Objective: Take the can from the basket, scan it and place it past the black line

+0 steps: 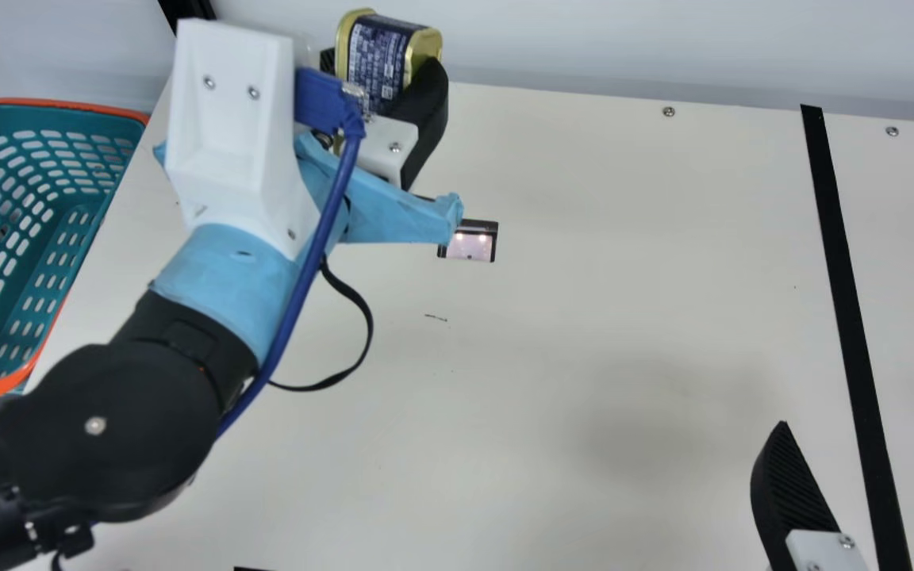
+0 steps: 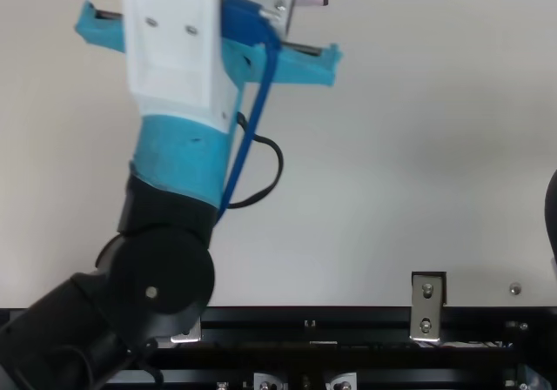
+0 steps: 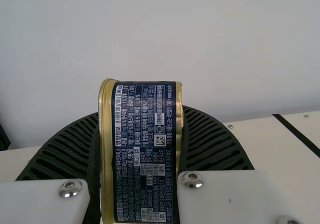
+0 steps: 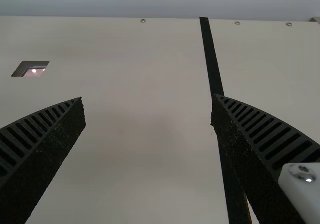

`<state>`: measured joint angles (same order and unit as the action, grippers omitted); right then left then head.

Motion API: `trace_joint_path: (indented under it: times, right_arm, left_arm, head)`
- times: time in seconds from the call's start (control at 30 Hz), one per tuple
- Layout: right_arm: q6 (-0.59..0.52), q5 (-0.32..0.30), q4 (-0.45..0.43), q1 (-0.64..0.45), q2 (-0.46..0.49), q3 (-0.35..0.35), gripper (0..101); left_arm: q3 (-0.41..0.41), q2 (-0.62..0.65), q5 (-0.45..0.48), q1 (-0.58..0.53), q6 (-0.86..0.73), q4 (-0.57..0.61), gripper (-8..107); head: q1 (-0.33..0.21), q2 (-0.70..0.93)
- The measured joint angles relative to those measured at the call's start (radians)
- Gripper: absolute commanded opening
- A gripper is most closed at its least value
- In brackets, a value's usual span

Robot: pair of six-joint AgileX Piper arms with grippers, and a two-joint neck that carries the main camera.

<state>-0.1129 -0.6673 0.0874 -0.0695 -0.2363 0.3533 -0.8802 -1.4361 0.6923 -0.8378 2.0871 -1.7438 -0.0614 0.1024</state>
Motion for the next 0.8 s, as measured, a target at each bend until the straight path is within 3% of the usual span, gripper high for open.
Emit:
trace_joint_path:
  times: [0.8]
  right_arm:
    - [0.0,0.0,0.0,0.0,0.0,0.0,101]
  left_arm:
    - [-0.081,-0.125,0.002,-0.041,0.008,0.0,10]
  head:
    - [0.0,-0.005]
